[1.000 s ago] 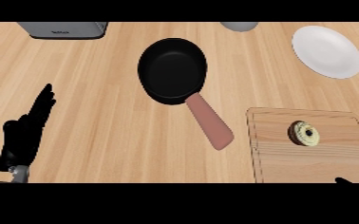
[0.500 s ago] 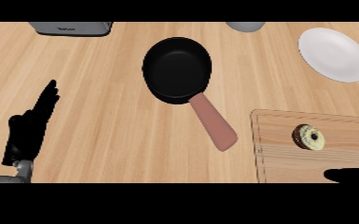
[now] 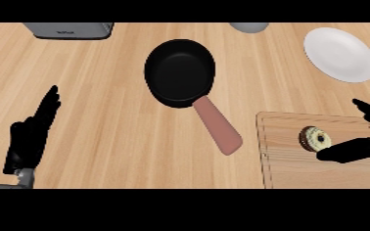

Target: Pick the cupcake from the cutting board and place it in the pot

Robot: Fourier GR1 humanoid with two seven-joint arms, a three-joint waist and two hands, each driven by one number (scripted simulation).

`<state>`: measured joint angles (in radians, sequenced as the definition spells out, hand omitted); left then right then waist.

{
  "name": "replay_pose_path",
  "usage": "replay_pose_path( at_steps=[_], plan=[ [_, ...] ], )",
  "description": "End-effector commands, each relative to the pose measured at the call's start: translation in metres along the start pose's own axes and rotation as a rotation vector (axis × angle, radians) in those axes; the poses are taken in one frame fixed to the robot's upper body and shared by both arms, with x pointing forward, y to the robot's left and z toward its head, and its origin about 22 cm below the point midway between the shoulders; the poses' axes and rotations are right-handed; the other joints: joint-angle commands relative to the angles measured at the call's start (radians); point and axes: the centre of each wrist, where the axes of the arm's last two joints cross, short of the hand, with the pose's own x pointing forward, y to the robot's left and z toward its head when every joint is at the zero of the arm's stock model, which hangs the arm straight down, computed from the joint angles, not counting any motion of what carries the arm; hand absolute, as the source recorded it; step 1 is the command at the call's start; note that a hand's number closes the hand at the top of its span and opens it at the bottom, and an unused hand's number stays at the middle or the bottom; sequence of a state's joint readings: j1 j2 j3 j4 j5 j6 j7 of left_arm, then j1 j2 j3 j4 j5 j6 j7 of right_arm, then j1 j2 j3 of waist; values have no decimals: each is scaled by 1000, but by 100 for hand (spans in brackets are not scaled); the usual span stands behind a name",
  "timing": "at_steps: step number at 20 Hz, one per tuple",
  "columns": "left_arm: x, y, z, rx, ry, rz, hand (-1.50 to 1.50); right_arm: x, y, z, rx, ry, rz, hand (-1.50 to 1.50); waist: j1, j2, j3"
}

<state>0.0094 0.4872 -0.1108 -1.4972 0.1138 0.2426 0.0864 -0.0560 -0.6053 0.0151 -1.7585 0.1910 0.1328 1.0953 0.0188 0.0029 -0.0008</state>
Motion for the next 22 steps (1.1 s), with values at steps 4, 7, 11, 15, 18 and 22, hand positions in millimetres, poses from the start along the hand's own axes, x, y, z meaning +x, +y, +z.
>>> replay_pose_path(
  at_steps=[4,7,11,15,18,22],
  plan=[
    [-8,5,7,-5,-3,-3,0,23,4,-19,59,170,119,-150,-4,-2,0],
    [0,6,4,25,2,-9,0,26,11,-25,57,177,136,-150,-9,-3,1],
    [4,8,4,15,18,3,0,34,31,-39,96,192,154,-150,-8,-3,1],
    [13,8,-5,24,25,0,0,17,26,-52,134,214,169,-150,-17,-3,1],
    [-5,6,0,-7,-1,-8,0,22,32,-61,118,228,156,-150,-14,-2,1],
    [10,0,11,11,2,-16,0,23,56,-64,137,261,177,-150,-12,-4,1]
  ],
)
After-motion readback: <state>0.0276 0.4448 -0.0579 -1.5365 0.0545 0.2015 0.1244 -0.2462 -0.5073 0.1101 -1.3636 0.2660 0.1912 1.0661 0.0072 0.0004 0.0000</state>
